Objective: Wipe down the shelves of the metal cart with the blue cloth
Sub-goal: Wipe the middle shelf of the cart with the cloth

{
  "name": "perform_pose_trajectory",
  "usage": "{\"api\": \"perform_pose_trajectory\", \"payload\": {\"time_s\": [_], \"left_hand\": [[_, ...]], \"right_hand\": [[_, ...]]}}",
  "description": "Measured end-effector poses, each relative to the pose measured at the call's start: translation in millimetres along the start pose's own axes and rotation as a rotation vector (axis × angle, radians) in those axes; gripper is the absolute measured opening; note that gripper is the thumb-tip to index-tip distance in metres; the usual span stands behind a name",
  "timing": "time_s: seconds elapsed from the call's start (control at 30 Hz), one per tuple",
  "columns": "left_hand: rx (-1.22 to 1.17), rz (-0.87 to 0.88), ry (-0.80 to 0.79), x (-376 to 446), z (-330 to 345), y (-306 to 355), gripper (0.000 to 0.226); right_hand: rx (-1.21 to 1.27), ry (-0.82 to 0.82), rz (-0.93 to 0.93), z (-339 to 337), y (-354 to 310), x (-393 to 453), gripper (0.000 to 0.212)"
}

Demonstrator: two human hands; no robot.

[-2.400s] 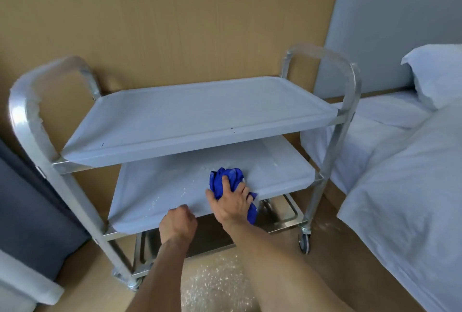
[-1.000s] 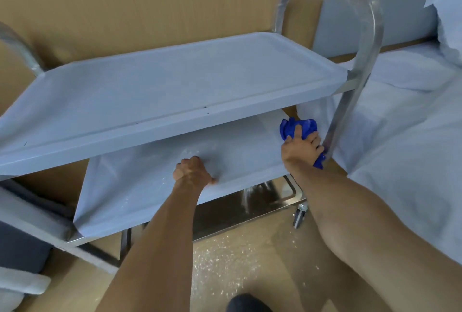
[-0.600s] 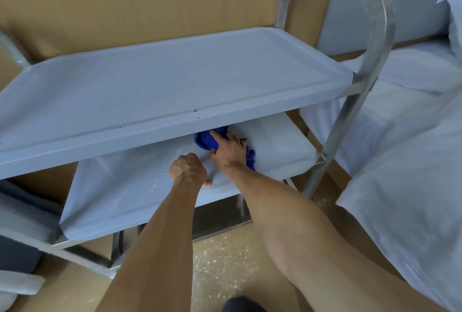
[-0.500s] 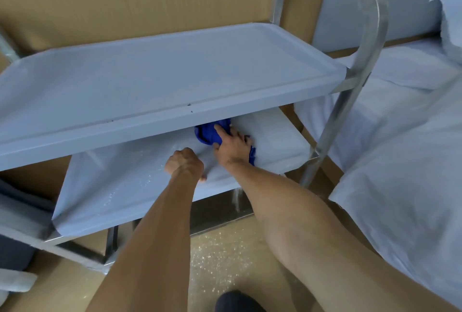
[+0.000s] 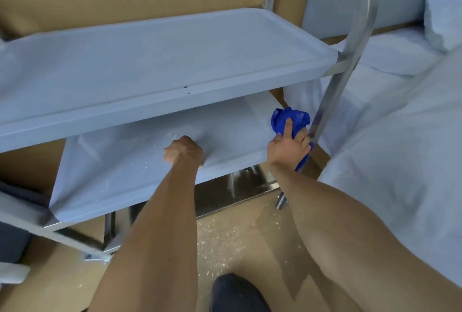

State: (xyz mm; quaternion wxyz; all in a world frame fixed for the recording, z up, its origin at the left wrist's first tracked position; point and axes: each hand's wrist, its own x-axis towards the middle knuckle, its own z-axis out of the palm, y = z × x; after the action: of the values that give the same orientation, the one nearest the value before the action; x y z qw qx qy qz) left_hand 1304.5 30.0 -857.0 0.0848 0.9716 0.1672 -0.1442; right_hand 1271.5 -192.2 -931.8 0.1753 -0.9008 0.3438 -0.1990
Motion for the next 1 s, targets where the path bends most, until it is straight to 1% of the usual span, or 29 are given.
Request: {"api": "perform_pose_trajectory", "payload": {"time_s": [0.03, 0.1, 0.13, 0.2, 0.23, 0.3, 0.37, 0.43, 0.53, 0.6, 0.63, 0.67, 0.73, 0.8, 0.83, 0.9, 1.0], "left_hand": [[-0.028, 0.004, 0.008, -2, -1, -5, 0.040], [-0.108, 0.019, 0.026, -8, -1, -14, 0.043], [-0.153, 0.025, 0.033, -12, 0, -21, 0.041], [-0.235, 0.054, 0.081, -23, 3, -44, 0.027], [-0.246, 0.064, 0.121, -30, 4, -59, 0.020], [-0.255, 0.048, 0.255, -40, 8, -97, 0.022], [-0.331, -0.053, 0.387, -44, 10, -136, 0.023], [-0.459, -0.186, 0.468, -43, 6, -168, 0.022], [-0.542, -0.383, 0.563, -46, 4, -205, 0.023], [-0.644, -0.562, 0.671, -44, 4, -238, 0.039], [-0.702, -0.622, 0.708, -39, 3, -257, 0.047], [-0.745, -0.621, 0.712, -32, 0, -274, 0.052], [-0.804, -0.538, 0.683, -18, -11, -293, 0.044], [-0.852, -0.530, 0.683, -8, -19, -295, 0.035], [-0.848, -0.533, 0.709, -7, -21, -295, 0.033], [-0.805, -0.486, 0.733, -9, -18, -297, 0.031], [-0.699, -0.431, 0.713, -12, -13, -312, 0.032]], "right_hand": [[-0.012, -0.013, -0.062, 0, -12, -18, 0.052], [0.015, -0.061, -0.251, 4, -38, -59, 0.053], [0.034, -0.091, -0.345, 6, -51, -81, 0.052], [0.053, -0.132, -0.477, 8, -72, -110, 0.052], [0.053, -0.146, -0.498, 6, -78, -115, 0.051], [0.010, -0.182, -0.523, 2, -76, -110, 0.050], [-0.029, -0.197, -0.552, -3, -66, -95, 0.050], [-0.005, -0.171, -0.475, -8, -57, -78, 0.050], [-0.013, -0.116, -0.199, -5, -51, -60, 0.053], [-0.065, -0.131, -0.057, 1, -62, -54, 0.055], [-0.098, -0.137, -0.030, 4, -72, -53, 0.056], [-0.130, -0.154, -0.032, 7, -85, -55, 0.057], [-0.143, -0.219, -0.105, 17, -119, -68, 0.057], [-0.056, -0.292, -0.225, 32, -169, -97, 0.057], [-0.004, -0.338, -0.304, 41, -198, -120, 0.057], [0.053, -0.413, -0.497, 57, -253, -179, 0.057], [0.108, -0.504, -0.783, 57, -303, -267, 0.054]]}}
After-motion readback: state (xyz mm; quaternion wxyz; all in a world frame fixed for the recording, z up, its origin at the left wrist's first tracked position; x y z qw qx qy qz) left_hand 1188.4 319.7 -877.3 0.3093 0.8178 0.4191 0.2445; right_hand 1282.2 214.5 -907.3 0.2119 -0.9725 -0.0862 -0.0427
